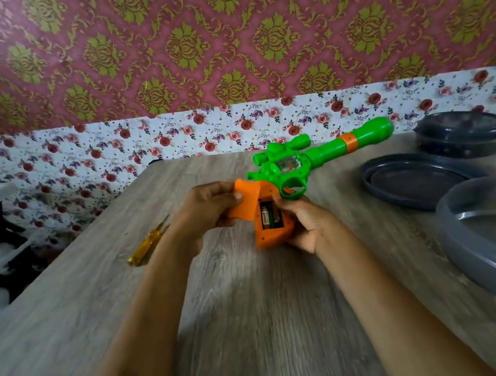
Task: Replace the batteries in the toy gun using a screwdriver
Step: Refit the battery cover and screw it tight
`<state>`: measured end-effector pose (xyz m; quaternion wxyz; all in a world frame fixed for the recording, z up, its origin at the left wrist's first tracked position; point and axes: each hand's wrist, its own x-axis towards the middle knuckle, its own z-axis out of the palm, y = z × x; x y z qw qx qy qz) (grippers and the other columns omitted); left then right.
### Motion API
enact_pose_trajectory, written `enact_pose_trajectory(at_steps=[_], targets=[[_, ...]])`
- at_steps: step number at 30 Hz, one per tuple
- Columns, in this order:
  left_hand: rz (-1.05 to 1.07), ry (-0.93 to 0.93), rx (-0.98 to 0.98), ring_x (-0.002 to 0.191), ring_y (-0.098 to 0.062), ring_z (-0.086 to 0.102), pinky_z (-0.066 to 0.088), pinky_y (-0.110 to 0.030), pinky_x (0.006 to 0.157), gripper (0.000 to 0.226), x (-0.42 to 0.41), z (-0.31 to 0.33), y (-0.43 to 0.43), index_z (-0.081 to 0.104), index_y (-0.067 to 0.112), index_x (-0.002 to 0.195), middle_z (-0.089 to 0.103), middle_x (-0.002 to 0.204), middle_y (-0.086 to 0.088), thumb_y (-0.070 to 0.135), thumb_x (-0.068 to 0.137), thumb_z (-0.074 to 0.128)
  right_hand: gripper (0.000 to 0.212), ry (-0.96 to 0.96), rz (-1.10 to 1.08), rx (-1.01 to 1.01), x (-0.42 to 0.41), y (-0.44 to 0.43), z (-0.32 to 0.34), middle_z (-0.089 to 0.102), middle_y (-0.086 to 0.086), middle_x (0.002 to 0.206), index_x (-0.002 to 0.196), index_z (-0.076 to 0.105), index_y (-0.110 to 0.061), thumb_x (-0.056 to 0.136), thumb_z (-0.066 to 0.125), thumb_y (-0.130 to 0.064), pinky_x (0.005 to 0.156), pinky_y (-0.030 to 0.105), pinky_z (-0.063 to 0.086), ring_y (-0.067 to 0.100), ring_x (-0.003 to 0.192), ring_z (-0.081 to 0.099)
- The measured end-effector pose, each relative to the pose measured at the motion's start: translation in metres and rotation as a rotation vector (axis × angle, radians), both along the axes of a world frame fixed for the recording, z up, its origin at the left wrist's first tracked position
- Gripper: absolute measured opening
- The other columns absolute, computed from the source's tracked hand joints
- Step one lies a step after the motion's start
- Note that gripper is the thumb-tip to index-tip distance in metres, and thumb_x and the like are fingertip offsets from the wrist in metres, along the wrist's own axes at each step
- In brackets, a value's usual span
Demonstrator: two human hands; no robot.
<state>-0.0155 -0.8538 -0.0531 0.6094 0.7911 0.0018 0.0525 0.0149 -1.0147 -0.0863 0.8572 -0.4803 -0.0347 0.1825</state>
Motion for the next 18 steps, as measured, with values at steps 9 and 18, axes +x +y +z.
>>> enact_pose_trajectory(at_steps=[9, 18], targets=[[-0.1, 0.119, -0.025, 0.093, -0.026, 0.058, 0.058, -0.024, 0.057, 0.029, -0.0093, 0.0039, -0.0079, 0.053, 0.017, 0.12, 0.05, 0.116, -0.015, 0.008, 0.093, 0.055, 0.031, -0.003, 0.003, 0.004, -0.0066, -0.0041, 0.0026, 0.063, 0.007, 0.092, 0.124, 0.051, -0.014, 0.095, 0.043, -0.008, 0.062, 0.038, 0.049, 0.019, 0.077, 0.063], [-0.041, 0.026, 0.088, 0.07, -0.016, 0.064, 0.056, -0.021, 0.062, 0.028, -0.0063, 0.0006, -0.0039, 0.058, 0.008, 0.113, 0.063, 0.089, -0.011, 0.013, 0.087, 0.065, 0.019, -0.042, -0.066, 0.038, -0.0058, -0.008, 0.0021, 0.063, 0.007, 0.094, 0.099, 0.057, -0.019, 0.093, 0.047, -0.004, 0.066, 0.04, 0.049, 0.021, 0.082, 0.061]])
